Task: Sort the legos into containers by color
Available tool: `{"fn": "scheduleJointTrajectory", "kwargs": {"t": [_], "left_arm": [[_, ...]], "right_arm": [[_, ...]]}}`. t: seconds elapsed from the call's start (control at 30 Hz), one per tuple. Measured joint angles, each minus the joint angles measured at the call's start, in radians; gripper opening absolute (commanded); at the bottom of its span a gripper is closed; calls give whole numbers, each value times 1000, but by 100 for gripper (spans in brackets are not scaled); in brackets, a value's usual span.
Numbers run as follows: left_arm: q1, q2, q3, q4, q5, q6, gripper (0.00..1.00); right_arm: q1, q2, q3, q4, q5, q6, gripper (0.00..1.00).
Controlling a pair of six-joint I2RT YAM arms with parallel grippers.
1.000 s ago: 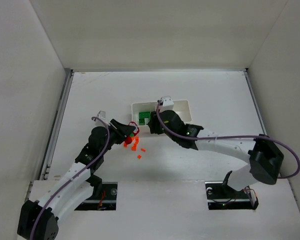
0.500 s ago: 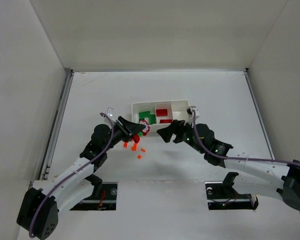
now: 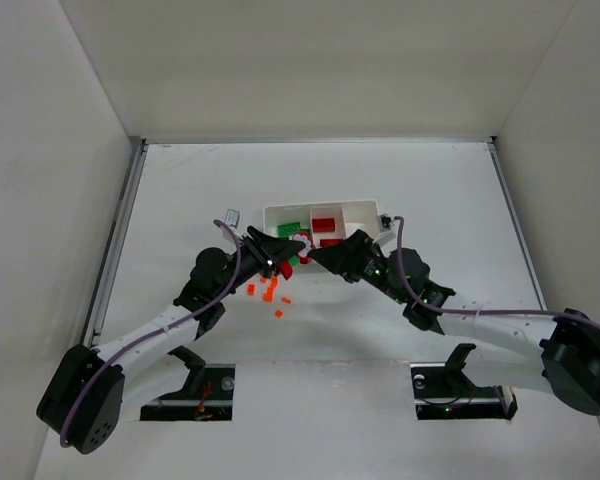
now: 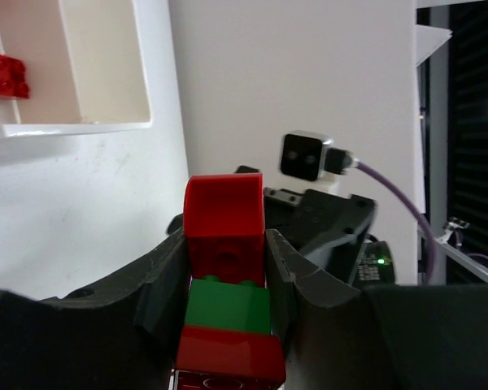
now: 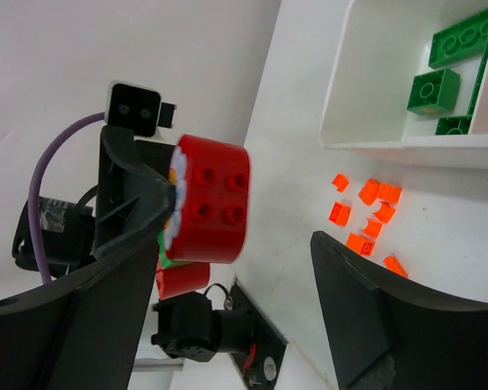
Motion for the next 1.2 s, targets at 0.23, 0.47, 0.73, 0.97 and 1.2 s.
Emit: {"fn": "scheduleJointTrajectory", "kwargs": {"t": [0.23, 0.47, 0.73, 0.97, 1.2], "left_arm": [[-1, 33, -1, 100, -3, -51, 21], [-24, 71, -2, 143, -13, -77, 21], [-37, 83, -13, 149, -39, -75, 23], [-39, 84, -15, 153, -35, -67, 26], [-43, 63, -20, 138, 3, -58, 29]], "right_arm": [[-19, 8, -34, 101, -14, 102, 69], [-44, 53, -51, 195, -37, 153, 56], [-51, 117, -51, 283, -64, 191, 36], [-72, 105, -66, 289, -91, 200, 30], [-122, 69, -76, 261, -195, 185, 30]]}}
